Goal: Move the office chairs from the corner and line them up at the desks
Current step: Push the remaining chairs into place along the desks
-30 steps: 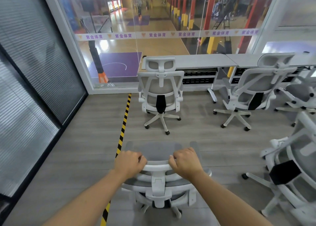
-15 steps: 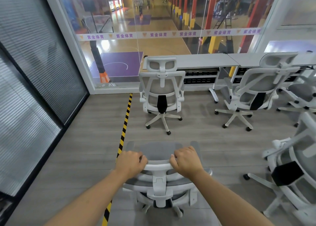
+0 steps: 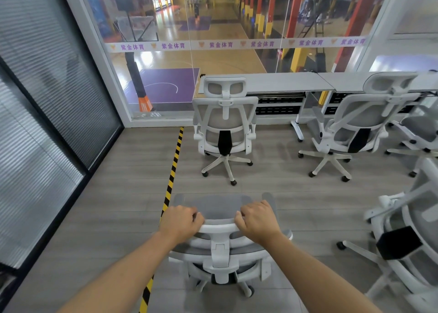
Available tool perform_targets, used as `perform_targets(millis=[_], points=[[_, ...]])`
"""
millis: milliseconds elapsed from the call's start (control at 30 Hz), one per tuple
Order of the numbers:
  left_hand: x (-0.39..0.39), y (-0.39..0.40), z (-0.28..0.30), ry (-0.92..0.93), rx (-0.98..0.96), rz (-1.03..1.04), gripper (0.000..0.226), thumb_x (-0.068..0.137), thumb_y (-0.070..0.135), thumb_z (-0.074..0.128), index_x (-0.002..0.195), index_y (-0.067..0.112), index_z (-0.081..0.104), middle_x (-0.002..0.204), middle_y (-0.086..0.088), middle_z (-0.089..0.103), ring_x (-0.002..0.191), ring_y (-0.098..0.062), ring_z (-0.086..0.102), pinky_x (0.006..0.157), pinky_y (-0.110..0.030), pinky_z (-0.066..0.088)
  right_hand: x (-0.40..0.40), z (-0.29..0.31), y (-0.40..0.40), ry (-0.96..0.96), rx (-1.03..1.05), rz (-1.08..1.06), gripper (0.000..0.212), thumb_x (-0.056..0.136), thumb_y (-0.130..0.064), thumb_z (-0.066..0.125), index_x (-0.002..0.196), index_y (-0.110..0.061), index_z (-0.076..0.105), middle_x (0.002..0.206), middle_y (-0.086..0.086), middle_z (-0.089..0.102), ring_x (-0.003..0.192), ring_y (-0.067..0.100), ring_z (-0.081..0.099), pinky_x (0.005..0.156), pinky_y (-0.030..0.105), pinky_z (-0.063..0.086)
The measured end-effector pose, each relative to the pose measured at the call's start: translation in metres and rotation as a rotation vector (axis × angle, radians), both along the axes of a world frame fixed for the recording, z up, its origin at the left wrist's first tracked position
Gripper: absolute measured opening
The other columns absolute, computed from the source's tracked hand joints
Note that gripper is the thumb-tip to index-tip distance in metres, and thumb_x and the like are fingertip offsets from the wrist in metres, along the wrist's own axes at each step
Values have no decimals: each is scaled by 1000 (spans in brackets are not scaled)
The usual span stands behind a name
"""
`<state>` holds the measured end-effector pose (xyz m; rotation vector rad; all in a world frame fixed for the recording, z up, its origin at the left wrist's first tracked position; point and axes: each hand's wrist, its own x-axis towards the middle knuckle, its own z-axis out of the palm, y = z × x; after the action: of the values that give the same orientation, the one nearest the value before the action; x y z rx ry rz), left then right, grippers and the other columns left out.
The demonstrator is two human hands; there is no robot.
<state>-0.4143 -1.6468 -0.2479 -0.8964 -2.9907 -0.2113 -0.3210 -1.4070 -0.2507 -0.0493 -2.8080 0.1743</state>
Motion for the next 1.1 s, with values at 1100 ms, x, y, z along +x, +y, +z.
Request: perform_targets(millis=[1100], points=[[8,-4,19,-171,-13,-17,43,89,50,32,68,19,54,58,1,56,50,-15,50,54,-31,47,17,21,-10,-258,-95,-6,42,92,-45,23,79,-20,55,71,-6,52,71,18,41,76,33,32]])
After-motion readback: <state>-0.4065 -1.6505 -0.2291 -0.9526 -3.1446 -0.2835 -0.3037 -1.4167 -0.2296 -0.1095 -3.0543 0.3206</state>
